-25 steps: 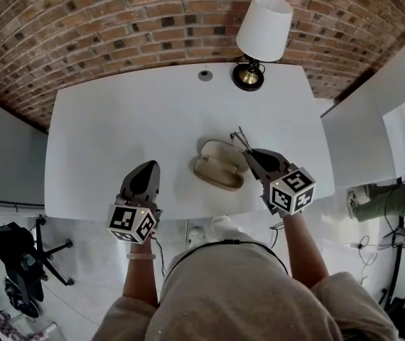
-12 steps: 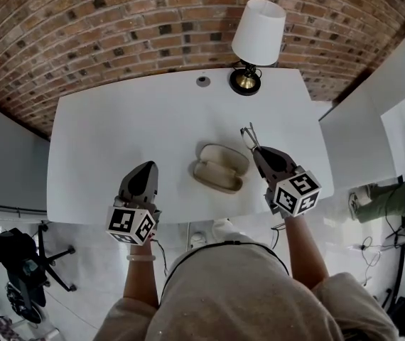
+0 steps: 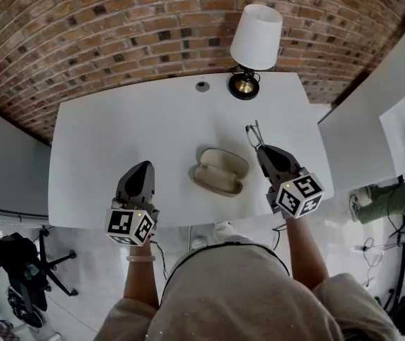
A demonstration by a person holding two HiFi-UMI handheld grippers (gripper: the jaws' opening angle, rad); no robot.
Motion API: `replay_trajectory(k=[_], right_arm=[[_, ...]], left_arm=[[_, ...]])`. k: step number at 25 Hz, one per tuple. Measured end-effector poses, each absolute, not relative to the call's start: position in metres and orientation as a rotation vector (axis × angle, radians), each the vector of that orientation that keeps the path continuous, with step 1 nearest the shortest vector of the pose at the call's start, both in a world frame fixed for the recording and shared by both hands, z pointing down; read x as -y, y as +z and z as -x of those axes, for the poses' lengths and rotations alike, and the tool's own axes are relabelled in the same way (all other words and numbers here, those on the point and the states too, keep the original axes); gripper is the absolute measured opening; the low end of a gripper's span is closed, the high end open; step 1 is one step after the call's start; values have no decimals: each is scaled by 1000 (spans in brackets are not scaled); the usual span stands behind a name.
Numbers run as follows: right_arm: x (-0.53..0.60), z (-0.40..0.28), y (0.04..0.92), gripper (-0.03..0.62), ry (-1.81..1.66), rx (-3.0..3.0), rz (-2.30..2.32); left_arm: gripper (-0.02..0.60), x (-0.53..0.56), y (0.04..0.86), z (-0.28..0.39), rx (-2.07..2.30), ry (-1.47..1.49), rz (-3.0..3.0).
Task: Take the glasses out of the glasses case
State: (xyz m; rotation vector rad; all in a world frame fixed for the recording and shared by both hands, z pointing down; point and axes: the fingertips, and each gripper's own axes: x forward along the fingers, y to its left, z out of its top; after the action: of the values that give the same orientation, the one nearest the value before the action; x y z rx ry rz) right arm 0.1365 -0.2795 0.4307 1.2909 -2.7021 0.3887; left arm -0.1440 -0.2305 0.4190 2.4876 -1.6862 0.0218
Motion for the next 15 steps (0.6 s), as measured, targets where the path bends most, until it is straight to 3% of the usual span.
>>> replay_trajectory(k=[15], right_arm=[[289,-146,408,20,300,2726,-1404]], left_arm=[[6,239,405,154,1737,-5,-2503]])
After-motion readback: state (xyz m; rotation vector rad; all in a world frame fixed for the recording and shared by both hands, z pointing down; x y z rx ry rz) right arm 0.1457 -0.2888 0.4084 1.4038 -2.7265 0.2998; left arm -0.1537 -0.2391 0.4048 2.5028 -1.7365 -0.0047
